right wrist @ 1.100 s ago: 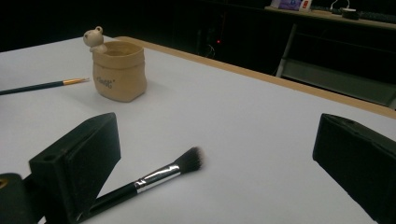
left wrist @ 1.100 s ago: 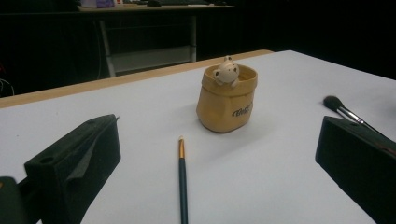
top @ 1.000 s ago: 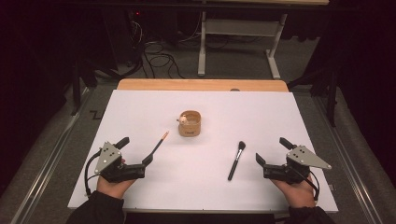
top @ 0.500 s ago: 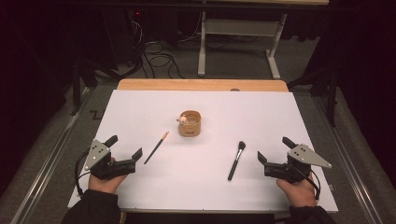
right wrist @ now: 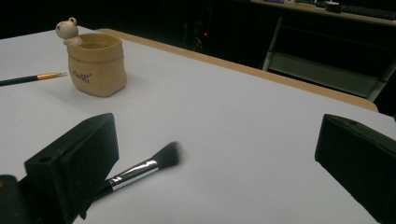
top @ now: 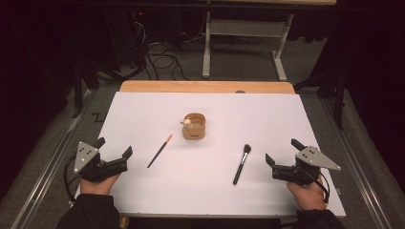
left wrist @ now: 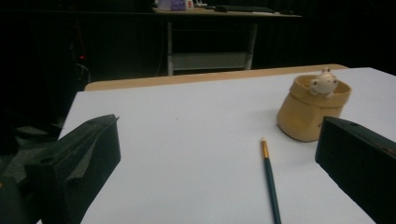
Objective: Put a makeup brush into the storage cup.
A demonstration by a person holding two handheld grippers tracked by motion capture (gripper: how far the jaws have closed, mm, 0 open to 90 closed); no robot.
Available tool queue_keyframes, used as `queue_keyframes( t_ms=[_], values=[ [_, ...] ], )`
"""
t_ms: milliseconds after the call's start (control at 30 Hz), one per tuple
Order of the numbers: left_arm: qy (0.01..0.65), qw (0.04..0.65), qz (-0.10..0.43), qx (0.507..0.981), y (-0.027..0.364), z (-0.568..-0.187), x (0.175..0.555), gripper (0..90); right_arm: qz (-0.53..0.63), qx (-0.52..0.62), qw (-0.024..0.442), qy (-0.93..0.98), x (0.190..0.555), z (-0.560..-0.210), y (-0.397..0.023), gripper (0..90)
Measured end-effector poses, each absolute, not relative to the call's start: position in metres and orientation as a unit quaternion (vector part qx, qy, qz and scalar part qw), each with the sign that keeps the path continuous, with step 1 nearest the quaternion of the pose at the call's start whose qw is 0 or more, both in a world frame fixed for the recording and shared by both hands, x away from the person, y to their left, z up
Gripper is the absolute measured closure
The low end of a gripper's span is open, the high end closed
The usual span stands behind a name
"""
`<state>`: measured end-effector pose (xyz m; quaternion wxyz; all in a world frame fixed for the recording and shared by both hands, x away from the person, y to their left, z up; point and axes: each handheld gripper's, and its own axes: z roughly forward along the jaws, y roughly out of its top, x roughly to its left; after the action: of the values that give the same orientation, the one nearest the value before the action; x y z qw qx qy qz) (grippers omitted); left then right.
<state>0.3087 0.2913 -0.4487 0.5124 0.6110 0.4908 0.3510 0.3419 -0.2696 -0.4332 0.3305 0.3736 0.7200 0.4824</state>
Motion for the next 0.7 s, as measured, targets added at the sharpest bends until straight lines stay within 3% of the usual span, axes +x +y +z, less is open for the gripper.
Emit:
queue_keyframes(
  t_ms=[700],
  values=[
    [0.489,0.503,0.332,0.631,0.2824,-0.4492,0.3113,0.7,0.486,0.368,0.324,0.724,0.3395,-0.4382,-0.2674,0.5]
  ],
)
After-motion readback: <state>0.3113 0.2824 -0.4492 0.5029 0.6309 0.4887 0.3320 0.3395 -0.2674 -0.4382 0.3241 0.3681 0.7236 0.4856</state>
